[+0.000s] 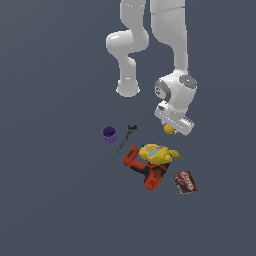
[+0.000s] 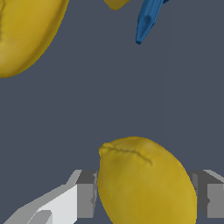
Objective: Pick up a designated object from a clutter of objects.
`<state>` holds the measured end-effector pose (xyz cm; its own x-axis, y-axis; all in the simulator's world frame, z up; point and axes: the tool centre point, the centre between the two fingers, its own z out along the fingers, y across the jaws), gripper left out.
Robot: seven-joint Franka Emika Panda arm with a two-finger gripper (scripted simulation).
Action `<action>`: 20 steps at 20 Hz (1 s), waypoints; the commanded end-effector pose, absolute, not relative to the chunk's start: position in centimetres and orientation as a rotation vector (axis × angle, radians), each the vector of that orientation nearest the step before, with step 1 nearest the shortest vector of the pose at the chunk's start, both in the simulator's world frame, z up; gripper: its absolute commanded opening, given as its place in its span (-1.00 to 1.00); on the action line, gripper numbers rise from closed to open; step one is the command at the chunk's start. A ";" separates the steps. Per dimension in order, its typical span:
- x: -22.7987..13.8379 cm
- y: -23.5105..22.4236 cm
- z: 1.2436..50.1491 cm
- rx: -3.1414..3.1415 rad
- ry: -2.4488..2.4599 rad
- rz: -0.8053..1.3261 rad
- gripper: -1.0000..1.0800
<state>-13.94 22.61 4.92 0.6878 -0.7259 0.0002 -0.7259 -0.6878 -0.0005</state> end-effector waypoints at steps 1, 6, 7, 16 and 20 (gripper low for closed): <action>-13.4 22.2 6.0 -2.885 1.241 -0.002 -1.00; -11.8 20.9 9.1 -2.885 1.240 0.000 -1.00; -11.5 20.6 9.8 -2.885 1.240 0.000 -1.00; -7.6 17.5 17.6 -2.883 1.238 0.004 -1.00; -5.8 16.0 21.2 -2.883 1.238 0.004 -1.00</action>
